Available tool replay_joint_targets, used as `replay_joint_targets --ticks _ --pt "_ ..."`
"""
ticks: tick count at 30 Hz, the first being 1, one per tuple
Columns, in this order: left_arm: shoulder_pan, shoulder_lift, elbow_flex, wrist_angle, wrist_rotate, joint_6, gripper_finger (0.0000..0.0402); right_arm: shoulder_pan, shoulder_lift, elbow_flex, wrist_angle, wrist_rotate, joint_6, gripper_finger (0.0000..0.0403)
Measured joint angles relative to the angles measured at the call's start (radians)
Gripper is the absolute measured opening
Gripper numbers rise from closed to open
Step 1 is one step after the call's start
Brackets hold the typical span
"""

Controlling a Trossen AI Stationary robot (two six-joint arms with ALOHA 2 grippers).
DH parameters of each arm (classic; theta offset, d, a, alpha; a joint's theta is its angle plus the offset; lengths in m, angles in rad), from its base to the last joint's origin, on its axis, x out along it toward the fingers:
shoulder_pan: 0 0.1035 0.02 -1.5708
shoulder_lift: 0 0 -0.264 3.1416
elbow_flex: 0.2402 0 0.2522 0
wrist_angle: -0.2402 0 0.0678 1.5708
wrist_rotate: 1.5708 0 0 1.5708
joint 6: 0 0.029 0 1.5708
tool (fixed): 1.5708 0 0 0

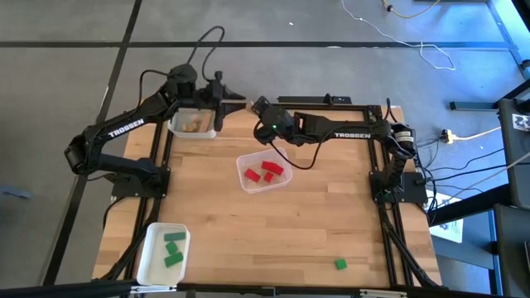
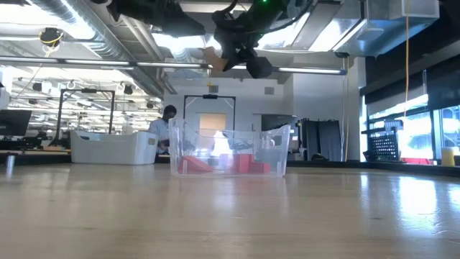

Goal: Sort & place blocks by color
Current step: Put the brown block into the gray bin

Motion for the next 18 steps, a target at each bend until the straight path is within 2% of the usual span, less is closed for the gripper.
replay_joint_targets --ticks 4,9,18 --pt "0.0 -0.008 0.0 0.002 -0.053 0.34 0.0125 0.0 0.0 0.0 0.0 0.001 -0.074 0.0048" --pt "0.0 -0.007 0.0 -0.05 -0.079 0.651 0.0125 0.0 0.0 0.0 0.0 0.001 -0.193 0.0048" --pt "0.0 0.02 0.0 -0.158 -0.088 0.849 0.0125 0.0 0.0 0.0 -0.003 -0.007 -0.328 0.0048"
